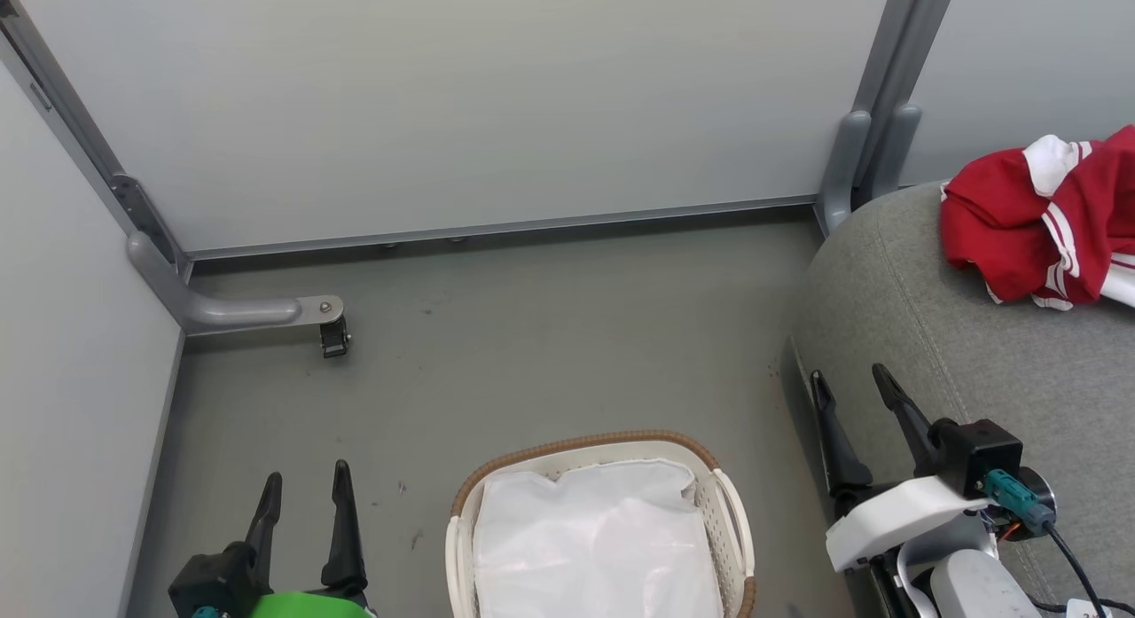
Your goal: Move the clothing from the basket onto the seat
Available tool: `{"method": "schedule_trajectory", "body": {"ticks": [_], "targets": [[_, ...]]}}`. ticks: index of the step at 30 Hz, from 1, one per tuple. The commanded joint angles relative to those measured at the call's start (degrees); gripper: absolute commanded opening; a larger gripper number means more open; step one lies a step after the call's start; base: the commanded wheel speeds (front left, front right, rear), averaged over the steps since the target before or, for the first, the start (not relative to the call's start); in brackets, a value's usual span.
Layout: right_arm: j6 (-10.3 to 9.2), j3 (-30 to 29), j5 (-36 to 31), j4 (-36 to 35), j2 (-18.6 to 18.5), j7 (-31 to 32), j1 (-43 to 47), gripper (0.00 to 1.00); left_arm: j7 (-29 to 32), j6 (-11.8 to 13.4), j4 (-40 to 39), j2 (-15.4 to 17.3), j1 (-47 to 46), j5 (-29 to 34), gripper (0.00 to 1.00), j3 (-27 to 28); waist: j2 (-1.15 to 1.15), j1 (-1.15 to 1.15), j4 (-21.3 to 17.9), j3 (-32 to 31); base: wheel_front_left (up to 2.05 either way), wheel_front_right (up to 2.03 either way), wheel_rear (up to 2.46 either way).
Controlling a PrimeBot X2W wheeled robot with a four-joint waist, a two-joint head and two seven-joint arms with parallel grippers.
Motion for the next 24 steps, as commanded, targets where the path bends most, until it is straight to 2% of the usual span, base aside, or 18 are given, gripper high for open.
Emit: {"method": "schedule_trajectory", "body": {"ticks": [1,24], "targets": [[-0.08,0.10,0.03,0.01,-0.22,-0.10,1.07,1.00,-0.01,0.30,0.07,-0.01,0.70,-0.46,1.00,0.06,0.00,0.00,-0.02,-0.07,0.00,0.00,0.00],[-0.08,0.96,0.85,1.54,-0.23,-0.10,0.75,1.00,-0.02,0.41,1.34,-0.01,-0.55,-0.70,1.00,-0.45,0.00,0.00,0.25,0.06,0.00,0.00,0.00]]}}
